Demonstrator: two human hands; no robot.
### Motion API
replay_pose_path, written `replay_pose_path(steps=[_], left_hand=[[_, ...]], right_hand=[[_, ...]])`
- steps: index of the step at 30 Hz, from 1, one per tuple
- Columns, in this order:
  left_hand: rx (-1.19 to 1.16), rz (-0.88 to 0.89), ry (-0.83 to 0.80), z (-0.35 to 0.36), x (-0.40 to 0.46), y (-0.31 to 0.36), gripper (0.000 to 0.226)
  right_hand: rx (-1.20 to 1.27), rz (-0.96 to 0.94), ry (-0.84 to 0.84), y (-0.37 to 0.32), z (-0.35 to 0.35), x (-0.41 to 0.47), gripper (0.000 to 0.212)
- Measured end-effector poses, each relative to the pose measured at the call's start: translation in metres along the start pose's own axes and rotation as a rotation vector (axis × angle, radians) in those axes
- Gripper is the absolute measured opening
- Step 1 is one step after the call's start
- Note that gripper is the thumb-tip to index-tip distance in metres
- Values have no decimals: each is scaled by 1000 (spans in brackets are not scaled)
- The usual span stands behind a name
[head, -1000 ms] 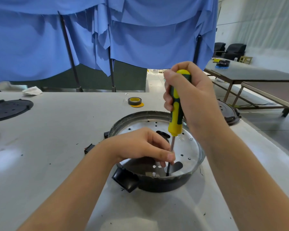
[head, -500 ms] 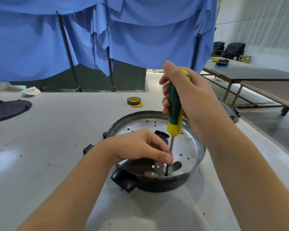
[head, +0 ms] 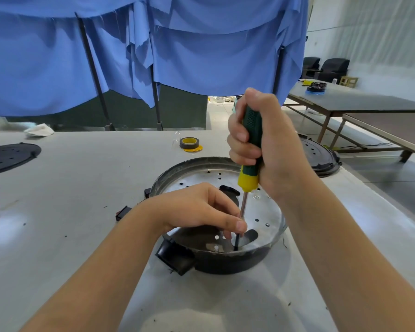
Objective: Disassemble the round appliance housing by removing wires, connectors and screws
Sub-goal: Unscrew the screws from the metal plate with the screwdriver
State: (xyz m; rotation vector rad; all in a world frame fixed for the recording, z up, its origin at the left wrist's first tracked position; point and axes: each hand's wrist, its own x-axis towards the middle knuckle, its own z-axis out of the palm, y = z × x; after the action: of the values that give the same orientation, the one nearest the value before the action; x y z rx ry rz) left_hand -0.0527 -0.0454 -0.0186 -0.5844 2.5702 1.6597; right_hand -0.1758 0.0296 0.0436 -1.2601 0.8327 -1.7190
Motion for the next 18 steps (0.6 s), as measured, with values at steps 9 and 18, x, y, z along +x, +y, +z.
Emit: replay_pose_path(steps=[9, 18], left_hand=[[-7, 19, -9, 1, 0, -1, 9], [32, -9, -3, -1, -2, -1, 12]], right_hand=[[127, 82, -168, -5, -4, -3, 32], [-256, 192, 220, -5, 0, 1, 31]])
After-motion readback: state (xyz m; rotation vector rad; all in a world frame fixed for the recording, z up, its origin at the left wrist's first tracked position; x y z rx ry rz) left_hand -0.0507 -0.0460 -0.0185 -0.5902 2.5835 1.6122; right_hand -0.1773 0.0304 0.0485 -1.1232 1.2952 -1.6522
